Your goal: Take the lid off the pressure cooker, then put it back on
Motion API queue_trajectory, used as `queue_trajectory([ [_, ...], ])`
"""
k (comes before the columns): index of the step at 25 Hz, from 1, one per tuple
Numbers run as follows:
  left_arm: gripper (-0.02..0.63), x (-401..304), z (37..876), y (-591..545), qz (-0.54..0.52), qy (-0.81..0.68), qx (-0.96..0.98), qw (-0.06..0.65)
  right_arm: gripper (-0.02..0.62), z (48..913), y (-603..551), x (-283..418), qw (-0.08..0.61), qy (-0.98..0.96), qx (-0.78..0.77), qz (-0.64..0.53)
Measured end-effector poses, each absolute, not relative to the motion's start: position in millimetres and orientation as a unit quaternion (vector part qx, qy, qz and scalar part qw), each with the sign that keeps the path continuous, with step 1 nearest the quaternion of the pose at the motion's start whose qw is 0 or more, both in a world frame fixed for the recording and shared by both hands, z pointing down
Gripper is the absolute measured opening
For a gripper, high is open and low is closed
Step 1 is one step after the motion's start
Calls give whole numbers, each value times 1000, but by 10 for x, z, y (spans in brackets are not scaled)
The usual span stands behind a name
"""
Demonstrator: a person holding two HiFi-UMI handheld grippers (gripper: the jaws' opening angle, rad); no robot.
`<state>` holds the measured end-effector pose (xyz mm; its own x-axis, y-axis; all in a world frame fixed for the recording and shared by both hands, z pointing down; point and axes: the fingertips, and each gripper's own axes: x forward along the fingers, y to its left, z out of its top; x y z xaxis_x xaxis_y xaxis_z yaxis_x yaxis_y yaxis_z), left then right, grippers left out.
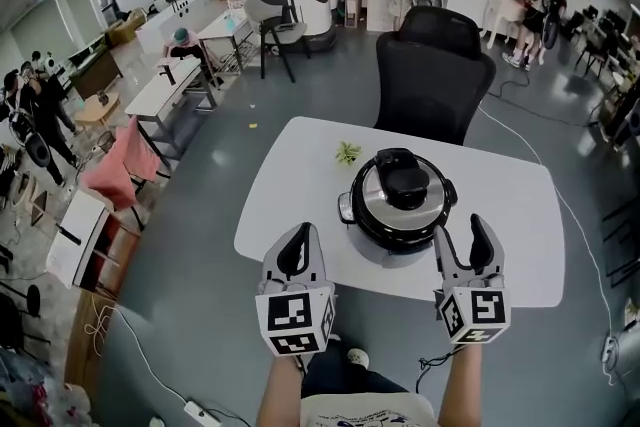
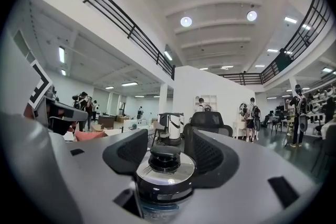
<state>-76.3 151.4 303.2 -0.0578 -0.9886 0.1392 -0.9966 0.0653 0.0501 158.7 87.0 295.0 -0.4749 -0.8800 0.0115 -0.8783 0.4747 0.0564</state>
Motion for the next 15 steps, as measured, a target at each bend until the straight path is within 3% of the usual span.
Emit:
queue_trajectory([
  [13,15,-931,3824,687,40,-668,716,199,281,3243,68,1343,89,-864,495,-36],
  [15,46,-928,3956,533,45,-652,724,221,281,3275,-89,1294,106,-865,489,-40],
])
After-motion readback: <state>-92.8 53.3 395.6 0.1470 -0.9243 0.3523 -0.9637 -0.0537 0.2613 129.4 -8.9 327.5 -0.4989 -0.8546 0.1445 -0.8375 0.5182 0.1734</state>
